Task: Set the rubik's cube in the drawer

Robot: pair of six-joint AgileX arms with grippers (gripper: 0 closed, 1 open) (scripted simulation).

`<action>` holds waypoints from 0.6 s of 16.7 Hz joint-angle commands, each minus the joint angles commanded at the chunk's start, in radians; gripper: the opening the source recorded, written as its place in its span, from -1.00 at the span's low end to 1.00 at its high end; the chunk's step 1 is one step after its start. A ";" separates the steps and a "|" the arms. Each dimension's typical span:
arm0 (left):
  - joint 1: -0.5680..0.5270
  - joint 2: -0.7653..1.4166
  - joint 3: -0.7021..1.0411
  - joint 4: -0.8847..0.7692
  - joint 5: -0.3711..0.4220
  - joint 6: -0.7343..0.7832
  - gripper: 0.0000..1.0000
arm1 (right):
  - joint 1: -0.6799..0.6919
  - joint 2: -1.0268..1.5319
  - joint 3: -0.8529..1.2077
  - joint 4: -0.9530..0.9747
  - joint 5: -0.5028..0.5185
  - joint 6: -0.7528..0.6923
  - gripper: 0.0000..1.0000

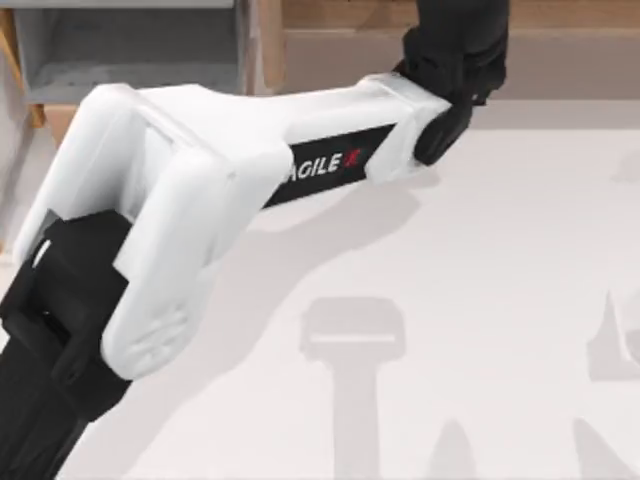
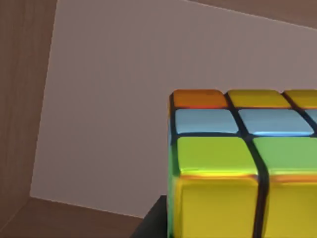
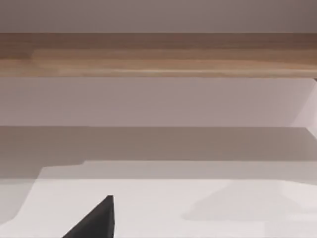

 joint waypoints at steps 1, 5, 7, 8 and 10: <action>0.005 0.006 -0.026 -0.014 -0.004 0.011 -1.00 | 0.000 0.000 0.000 0.000 0.000 0.000 1.00; 0.015 0.026 -0.107 -0.118 0.028 0.030 -1.00 | 0.000 0.000 0.000 0.000 0.000 0.000 1.00; 0.018 0.009 -0.121 -0.131 0.041 0.026 -1.00 | 0.000 0.000 0.000 0.000 0.000 0.000 1.00; 0.019 0.006 -0.122 -0.132 0.042 0.025 -1.00 | 0.000 0.000 0.000 0.000 0.000 0.000 1.00; 0.019 0.006 -0.122 -0.132 0.042 0.025 -1.00 | 0.000 0.000 0.000 0.000 0.000 0.000 1.00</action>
